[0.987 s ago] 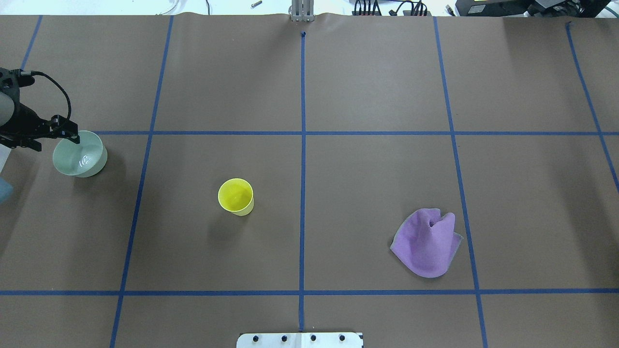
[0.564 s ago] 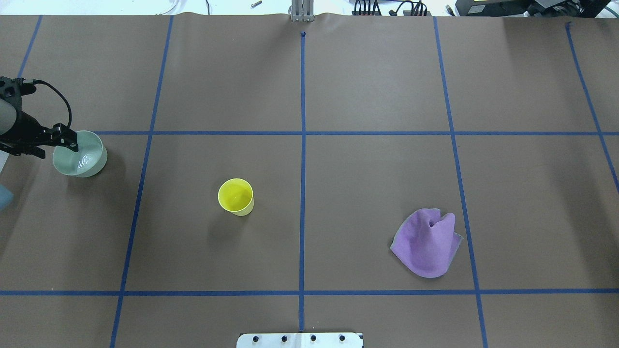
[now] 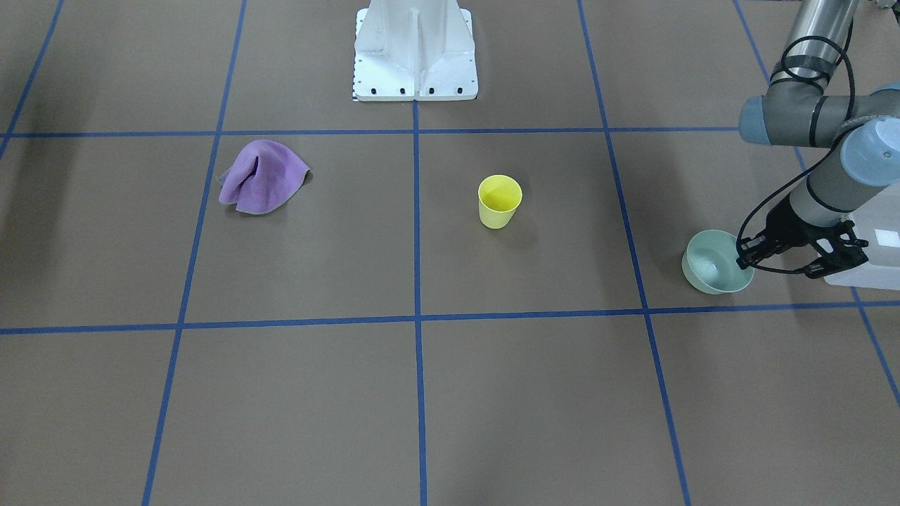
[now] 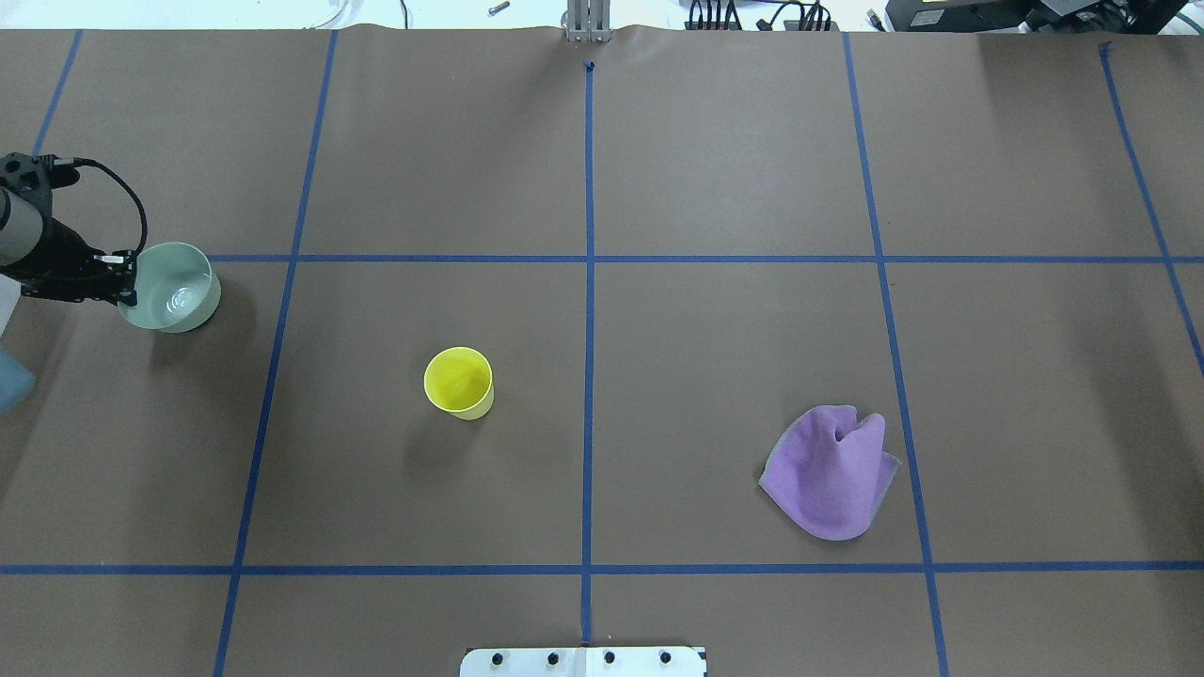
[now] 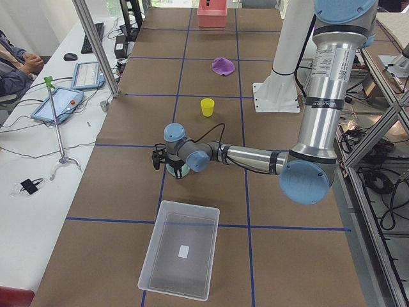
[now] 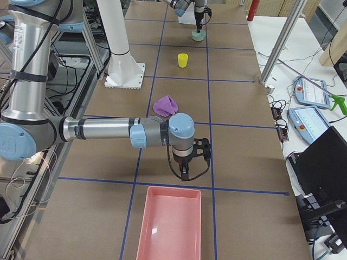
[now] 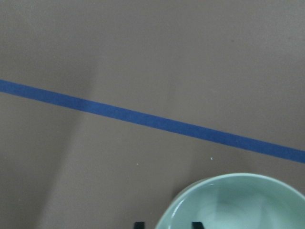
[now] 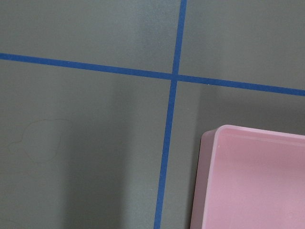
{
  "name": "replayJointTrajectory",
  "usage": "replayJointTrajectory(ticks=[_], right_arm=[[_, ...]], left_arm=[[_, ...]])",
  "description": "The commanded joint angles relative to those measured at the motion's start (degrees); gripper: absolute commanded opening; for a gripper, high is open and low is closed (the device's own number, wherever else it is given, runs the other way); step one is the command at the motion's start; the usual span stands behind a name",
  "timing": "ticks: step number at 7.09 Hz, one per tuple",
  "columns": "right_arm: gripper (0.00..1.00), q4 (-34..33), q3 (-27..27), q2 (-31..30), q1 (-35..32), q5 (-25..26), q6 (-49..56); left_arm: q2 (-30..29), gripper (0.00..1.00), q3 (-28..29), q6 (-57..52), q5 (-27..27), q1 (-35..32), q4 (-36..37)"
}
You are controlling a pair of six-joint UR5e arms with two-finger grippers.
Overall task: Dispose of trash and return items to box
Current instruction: 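Reach the left gripper to the pale green bowl and grasp its rim, then lift the bowl with the left gripper and place it in the clear bin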
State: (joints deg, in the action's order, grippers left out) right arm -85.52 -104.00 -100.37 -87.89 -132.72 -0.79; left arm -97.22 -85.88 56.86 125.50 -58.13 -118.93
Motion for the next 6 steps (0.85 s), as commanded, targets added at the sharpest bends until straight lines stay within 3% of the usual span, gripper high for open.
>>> replayJointTrajectory(ticks=[1, 2, 4, 6], right_arm=[[1.0, 0.0, -0.2, 0.0, 0.0, -0.3, -0.1], [1.0, 0.0, -0.2, 0.2, 0.0, -0.1, -0.1], [1.0, 0.0, -0.2, 0.2, 0.0, 0.1, -0.1], [1.0, 0.1, -0.2, 0.2, 0.0, 0.2, -0.1]], left_arm=[[0.5, 0.0, -3.2, -0.3, 10.1, -3.3, 0.8], [0.6, 0.0, -4.6, -1.3, 14.4, -8.3, 1.6], [1.8, 0.0, -4.9, -14.1, 16.4, -16.1, 2.0], [3.7, 0.0, -3.1, -44.7, 16.1, -28.5, 14.9]])
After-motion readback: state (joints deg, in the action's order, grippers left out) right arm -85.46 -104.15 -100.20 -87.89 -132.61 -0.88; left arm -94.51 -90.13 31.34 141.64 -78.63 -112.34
